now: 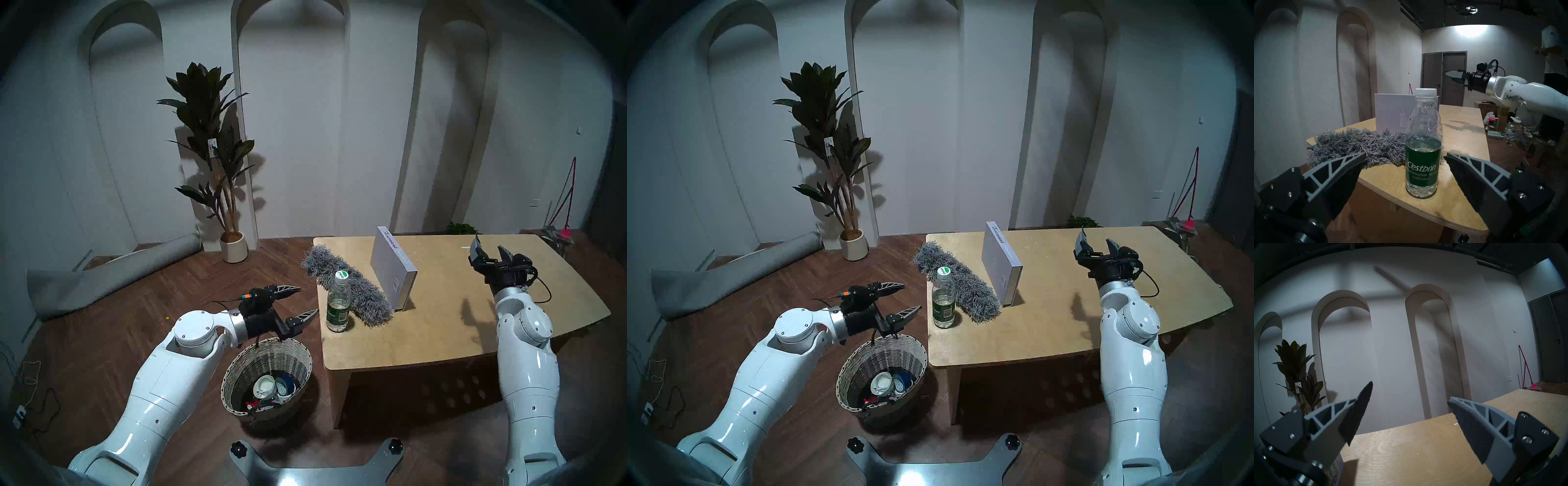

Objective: Load the items into the basket from the rear

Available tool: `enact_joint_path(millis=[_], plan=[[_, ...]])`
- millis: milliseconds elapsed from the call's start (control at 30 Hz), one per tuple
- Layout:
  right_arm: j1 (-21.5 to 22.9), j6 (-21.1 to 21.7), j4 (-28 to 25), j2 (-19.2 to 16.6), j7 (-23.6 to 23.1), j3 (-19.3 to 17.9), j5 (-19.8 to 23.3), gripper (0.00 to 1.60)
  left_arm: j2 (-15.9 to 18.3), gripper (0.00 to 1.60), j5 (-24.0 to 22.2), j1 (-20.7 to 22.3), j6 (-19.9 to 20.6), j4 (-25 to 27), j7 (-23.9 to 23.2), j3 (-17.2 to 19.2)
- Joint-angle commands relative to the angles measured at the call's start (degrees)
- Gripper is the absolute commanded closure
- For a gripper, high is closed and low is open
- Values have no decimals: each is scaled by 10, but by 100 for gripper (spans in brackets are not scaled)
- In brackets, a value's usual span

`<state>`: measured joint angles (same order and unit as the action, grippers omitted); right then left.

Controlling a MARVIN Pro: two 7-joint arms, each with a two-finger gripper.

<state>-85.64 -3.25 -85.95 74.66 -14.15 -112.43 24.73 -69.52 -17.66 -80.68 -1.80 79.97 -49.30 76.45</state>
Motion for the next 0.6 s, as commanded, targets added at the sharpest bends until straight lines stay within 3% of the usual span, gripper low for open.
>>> enact_joint_path(millis=[0,367,567], plan=[[2,-16,-14,3,-3,-2,1,0,-25,0,3,62,-14,-13,-10,-8],[4,-27,-8,2,2,-6,-6,0,-7,0,-31,80,-3,-37,-109,-26],[8,-28,0,2,-3,-7,-6,0,-22,0,-19,81,-18,-41,-92,-28]])
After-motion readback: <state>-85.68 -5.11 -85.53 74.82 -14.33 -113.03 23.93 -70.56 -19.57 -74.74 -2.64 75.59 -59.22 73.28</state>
